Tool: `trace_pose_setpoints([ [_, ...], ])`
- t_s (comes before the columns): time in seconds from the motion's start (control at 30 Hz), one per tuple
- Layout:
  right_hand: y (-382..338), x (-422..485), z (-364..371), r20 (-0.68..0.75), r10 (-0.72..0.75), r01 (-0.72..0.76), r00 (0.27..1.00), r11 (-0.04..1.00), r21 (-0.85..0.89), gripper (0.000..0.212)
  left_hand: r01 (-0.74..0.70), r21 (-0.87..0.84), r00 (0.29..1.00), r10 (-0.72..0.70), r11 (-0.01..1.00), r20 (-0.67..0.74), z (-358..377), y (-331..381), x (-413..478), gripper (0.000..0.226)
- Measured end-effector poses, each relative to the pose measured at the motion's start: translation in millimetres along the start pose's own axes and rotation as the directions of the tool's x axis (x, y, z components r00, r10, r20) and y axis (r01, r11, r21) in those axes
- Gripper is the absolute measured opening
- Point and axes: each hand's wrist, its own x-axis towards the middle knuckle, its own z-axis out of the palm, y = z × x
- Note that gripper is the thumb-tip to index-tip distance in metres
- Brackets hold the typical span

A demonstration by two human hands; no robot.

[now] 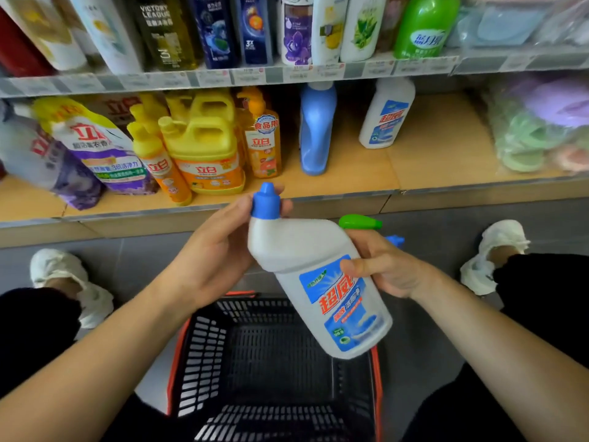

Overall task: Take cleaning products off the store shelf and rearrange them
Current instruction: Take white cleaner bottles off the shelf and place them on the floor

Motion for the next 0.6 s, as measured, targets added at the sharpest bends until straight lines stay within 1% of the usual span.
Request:
trace_pose_setpoints([
  [0.1,4,4,-7,0.08,0.034,-0.034,0.996,0.999,0.004,0.065,0.033,0.029,0.996,-0.035,0.999,0.078,-12,-3,0,0.057],
  [0.2,9,6,-11,0.137,0.023,-0.027,0.99,0.999,0.029,0.057,0.021,0.062,0.995,-0.026,0.998,0.094,-14,-4,0,0.061],
  [0.23,11,6,-12,0.134,0.015,-0.02,0.991,0.999,0.032,0.056,0.005,0.095,0.996,-0.013,0.995,0.084,-13,-3,0,0.06],
  [0.3,14,5,-13,0.077,0.003,-0.004,0.997,1.0,0.01,0.052,-0.065,0.208,0.998,0.058,0.976,0.035,-10,-2,0,0.053],
  [0.37,15,5,-12,-0.002,-0.021,0.021,1.0,0.999,-0.029,0.049,-0.153,0.336,0.983,0.179,0.929,-0.048,-6,-5,0,0.038],
  [0.43,16,4,-9,-0.076,-0.063,0.056,0.995,0.995,-0.088,0.05,-0.208,0.478,0.943,0.304,0.853,-0.134,0,-13,2,0.031],
  [0.47,17,4,-7,-0.113,-0.088,0.073,0.99,0.989,-0.132,0.05,-0.22,0.55,0.922,0.355,0.805,-0.152,2,-17,3,0.03],
  [0.53,18,5,-1,-0.157,-0.146,0.108,0.977,0.968,-0.225,0.047,-0.234,0.657,0.9,0.416,0.716,-0.133,8,-22,5,0.022],
  [0.6,21,4,3,-0.153,-0.175,0.131,0.973,0.955,-0.265,0.046,-0.237,0.703,0.904,0.417,0.671,-0.093,11,-21,8,0.014],
])
